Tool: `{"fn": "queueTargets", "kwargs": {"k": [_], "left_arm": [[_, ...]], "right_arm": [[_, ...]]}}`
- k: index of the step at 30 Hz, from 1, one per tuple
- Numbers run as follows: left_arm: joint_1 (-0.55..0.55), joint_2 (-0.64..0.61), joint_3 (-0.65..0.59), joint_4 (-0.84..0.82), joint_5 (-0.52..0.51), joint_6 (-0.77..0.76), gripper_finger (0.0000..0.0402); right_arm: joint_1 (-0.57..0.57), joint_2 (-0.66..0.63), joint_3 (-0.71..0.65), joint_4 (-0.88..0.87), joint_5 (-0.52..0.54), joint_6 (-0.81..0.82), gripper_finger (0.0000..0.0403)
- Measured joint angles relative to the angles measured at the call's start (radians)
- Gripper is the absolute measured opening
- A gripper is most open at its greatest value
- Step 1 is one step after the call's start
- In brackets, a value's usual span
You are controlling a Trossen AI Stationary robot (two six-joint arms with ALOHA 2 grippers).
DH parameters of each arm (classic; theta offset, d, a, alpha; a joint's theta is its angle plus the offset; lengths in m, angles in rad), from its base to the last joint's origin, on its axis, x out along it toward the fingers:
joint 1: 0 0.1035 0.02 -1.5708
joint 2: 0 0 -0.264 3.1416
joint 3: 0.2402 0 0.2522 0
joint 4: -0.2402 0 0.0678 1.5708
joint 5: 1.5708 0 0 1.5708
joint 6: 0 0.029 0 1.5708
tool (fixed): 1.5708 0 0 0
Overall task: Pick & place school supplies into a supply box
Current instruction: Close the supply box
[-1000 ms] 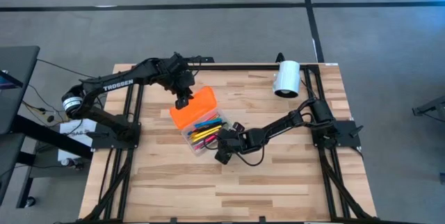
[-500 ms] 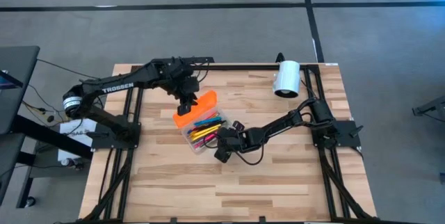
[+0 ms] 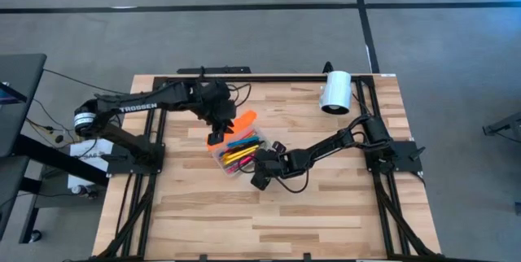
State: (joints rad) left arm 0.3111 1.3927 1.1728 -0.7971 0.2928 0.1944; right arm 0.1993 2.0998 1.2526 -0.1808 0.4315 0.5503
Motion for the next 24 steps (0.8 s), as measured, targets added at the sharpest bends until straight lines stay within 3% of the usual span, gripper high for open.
{"fn": "queueTargets", "kwargs": {"k": [18,24], "left_arm": [[-0.104,0.010,0.002,0.003,0.043,-0.030,0.0109],[-0.113,0.001,0.002,-0.011,-0.014,-0.033,0.0109]], "right_arm": [[0.001,0.000,0.000,0.003,-0.006,0.001,0.0168],[0.002,0.000,0.000,0.003,-0.007,0.001,0.0168]]}}
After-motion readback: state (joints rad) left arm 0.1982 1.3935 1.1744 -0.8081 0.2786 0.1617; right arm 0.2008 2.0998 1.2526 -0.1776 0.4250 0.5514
